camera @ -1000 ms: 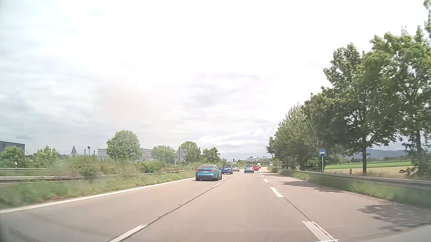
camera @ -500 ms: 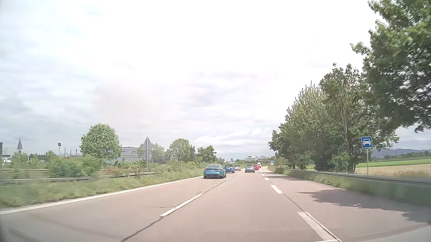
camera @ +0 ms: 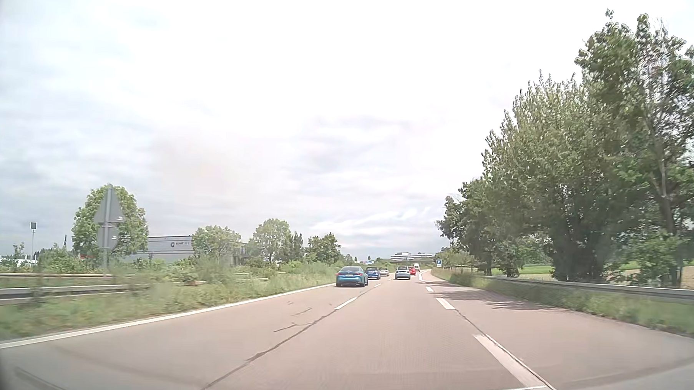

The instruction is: Follow the waypoints while adhering to traffic rules and regulations

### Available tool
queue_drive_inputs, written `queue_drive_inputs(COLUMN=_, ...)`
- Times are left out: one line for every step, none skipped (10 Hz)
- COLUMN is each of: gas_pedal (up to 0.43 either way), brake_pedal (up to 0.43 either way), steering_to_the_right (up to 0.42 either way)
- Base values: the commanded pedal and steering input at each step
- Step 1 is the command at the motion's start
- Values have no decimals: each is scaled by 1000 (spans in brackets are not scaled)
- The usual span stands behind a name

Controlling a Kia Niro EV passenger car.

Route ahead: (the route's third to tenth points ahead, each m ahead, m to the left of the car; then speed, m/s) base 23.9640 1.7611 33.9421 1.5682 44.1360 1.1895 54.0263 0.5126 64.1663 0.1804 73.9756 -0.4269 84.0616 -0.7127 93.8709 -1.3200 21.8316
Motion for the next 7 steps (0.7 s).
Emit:
queue_drive_inputs(gas_pedal=220, brake_pedal=0, steering_to_the_right=2)
queue_drive_inputs(gas_pedal=220, brake_pedal=0, steering_to_the_right=2)
queue_drive_inputs(gas_pedal=220, brake_pedal=0, steering_to_the_right=2)
queue_drive_inputs(gas_pedal=220, brake_pedal=0, steering_to_the_right=2)
queue_drive_inputs(gas_pedal=220, brake_pedal=0, steering_to_the_right=2)
queue_drive_inputs(gas_pedal=220, brake_pedal=0, steering_to_the_right=2)
queue_drive_inputs(gas_pedal=220, brake_pedal=0, steering_to_the_right=2)
